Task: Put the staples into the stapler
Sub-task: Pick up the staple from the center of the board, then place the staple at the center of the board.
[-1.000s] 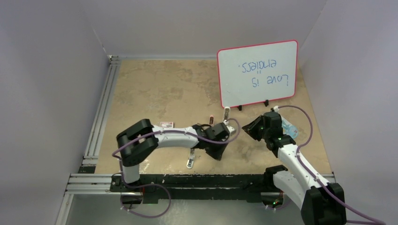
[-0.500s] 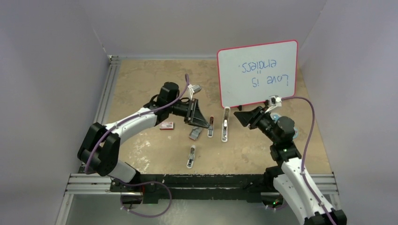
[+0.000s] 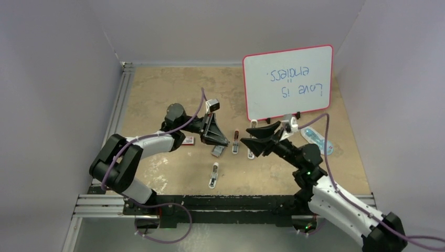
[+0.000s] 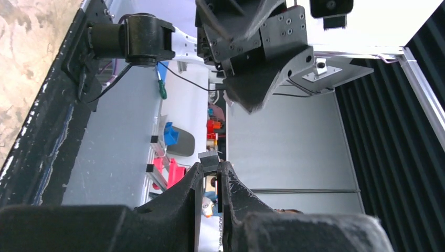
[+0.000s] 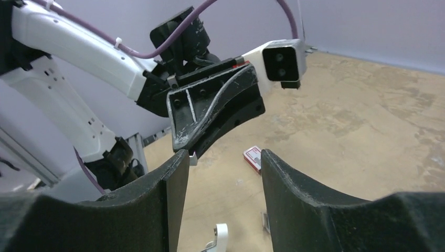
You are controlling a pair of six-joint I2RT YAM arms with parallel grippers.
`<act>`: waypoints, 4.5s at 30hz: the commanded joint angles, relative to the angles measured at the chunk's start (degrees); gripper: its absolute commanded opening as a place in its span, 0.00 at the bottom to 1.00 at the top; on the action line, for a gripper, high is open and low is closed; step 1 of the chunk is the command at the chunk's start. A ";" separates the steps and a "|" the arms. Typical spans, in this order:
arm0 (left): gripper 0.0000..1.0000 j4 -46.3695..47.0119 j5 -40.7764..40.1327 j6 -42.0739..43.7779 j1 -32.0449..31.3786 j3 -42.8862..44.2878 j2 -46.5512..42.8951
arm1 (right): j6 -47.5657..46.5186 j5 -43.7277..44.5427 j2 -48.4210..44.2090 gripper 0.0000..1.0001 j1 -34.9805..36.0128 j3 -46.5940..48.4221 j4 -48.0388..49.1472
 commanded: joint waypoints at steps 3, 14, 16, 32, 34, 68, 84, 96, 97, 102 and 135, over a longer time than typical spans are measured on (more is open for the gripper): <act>0.13 10.47 -1.01 -7.12 0.78 -0.72 -1.14 | -10.48 8.87 6.52 0.58 8.11 6.07 3.44; 0.13 2.76 -1.81 -2.07 0.97 0.23 -3.57 | -11.10 7.96 11.09 0.64 14.22 8.05 4.60; 0.13 1.41 -1.86 -1.35 0.95 0.41 -3.83 | -10.34 8.66 12.17 0.64 15.05 8.41 5.32; 0.12 0.96 -2.37 -1.27 0.95 0.69 -4.38 | -7.83 9.04 14.41 0.60 15.59 8.39 5.26; 0.12 0.86 -2.37 -1.20 0.98 0.60 -4.40 | -7.79 9.26 14.15 0.59 15.57 8.27 5.06; 0.25 -4.31 -2.76 2.81 0.95 0.77 -5.93 | -8.22 11.30 13.18 0.17 15.55 8.07 3.65; 0.45 -38.82 -10.08 29.19 4.63 5.65 -14.18 | -2.20 13.72 8.67 0.18 15.51 8.74 -14.70; 0.47 -83.22 -49.27 65.41 5.51 16.97 -24.77 | 16.83 22.79 21.40 0.05 16.10 22.62 -54.47; 0.47 -83.72 -50.65 66.19 5.48 16.80 -25.31 | 18.10 23.63 22.48 0.04 16.23 23.65 -57.31; 0.47 -84.40 -55.25 68.57 5.51 14.98 -27.13 | 22.52 26.63 26.37 0.04 16.90 27.52 -68.84; 0.47 -82.39 -53.25 69.85 5.47 11.26 -25.93 | 25.32 31.26 46.07 0.19 22.13 25.52 -73.67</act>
